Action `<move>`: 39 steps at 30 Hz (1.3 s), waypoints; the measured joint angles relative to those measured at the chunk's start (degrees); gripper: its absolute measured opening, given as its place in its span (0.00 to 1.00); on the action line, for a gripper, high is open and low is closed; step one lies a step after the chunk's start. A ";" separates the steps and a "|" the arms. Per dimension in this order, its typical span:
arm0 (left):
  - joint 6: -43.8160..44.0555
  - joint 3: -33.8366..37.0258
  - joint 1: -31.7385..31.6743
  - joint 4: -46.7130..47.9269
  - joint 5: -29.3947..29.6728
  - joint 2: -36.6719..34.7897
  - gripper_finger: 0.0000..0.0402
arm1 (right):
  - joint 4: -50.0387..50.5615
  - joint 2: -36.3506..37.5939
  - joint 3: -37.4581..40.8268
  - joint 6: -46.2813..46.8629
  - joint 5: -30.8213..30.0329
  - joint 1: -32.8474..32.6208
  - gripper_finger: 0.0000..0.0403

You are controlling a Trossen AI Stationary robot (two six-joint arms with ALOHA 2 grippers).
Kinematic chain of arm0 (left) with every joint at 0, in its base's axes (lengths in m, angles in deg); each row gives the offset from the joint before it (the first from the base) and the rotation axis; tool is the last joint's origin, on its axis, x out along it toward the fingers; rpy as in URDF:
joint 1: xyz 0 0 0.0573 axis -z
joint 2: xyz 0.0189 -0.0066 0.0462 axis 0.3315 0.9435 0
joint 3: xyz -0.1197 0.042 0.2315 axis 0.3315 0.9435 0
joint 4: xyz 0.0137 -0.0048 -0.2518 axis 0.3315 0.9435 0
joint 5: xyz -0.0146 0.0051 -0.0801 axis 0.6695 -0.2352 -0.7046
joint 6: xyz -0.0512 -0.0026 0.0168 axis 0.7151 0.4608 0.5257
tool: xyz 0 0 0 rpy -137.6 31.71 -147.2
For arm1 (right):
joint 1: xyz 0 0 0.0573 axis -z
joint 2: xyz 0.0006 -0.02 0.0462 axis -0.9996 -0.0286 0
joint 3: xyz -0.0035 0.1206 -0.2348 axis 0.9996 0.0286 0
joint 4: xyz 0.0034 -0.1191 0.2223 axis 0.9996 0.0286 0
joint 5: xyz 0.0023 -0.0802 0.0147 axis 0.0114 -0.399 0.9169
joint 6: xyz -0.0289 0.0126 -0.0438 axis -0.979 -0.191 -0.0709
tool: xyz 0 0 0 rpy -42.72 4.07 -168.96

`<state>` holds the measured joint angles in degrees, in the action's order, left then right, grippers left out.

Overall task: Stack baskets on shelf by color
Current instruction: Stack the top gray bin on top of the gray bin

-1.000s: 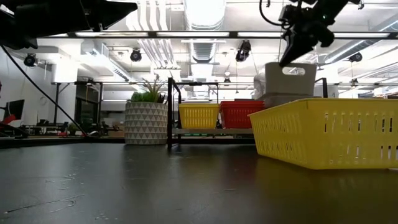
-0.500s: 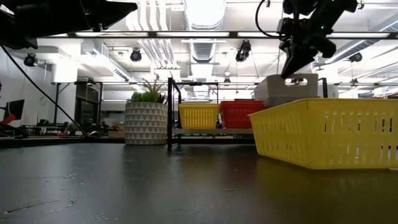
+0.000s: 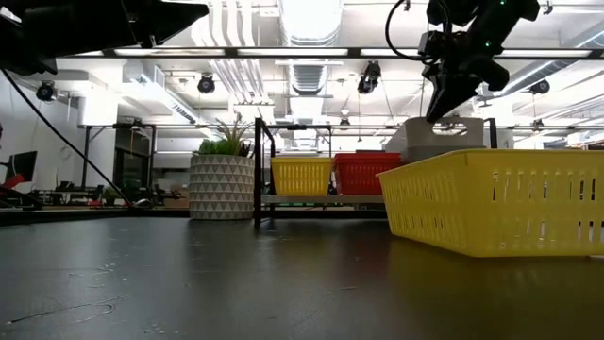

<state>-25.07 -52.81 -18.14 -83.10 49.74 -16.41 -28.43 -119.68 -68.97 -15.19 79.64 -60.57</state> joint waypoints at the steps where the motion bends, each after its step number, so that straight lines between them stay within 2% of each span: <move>1: 0.00 0.00 0.00 0.01 0.00 0.00 0.00 | -0.02 0.00 0.00 0.00 -0.01 0.00 0.10; 7: 0.00 0.00 0.00 0.02 0.01 0.00 0.00 | 1.45 0.08 -2.51 1.43 0.01 0.00 0.22; 13: 0.02 0.00 0.00 0.02 0.01 0.00 0.00 | 6.00 0.11 -7.79 12.59 0.63 -0.36 0.27; 18: 0.02 0.00 0.00 0.04 0.01 0.00 0.00 | 5.89 0.13 -8.50 23.01 0.55 -1.82 0.21; 21: 0.01 0.00 0.00 0.04 0.01 0.00 0.00 | 5.99 0.13 -6.70 25.09 0.14 -4.06 0.16; 27: 0.00 0.00 0.00 0.15 0.01 0.00 0.00 | 6.26 0.11 -2.75 27.81 -4.59 -6.97 0.04; 39: 0.02 0.00 0.00 0.22 0.01 0.00 0.00 | 14.08 0.09 -0.97 28.51 -4.45 -7.17 0.02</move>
<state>-25.05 -52.81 -18.14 -82.88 49.75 -16.41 -14.35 -119.59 -69.95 13.32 75.19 -67.74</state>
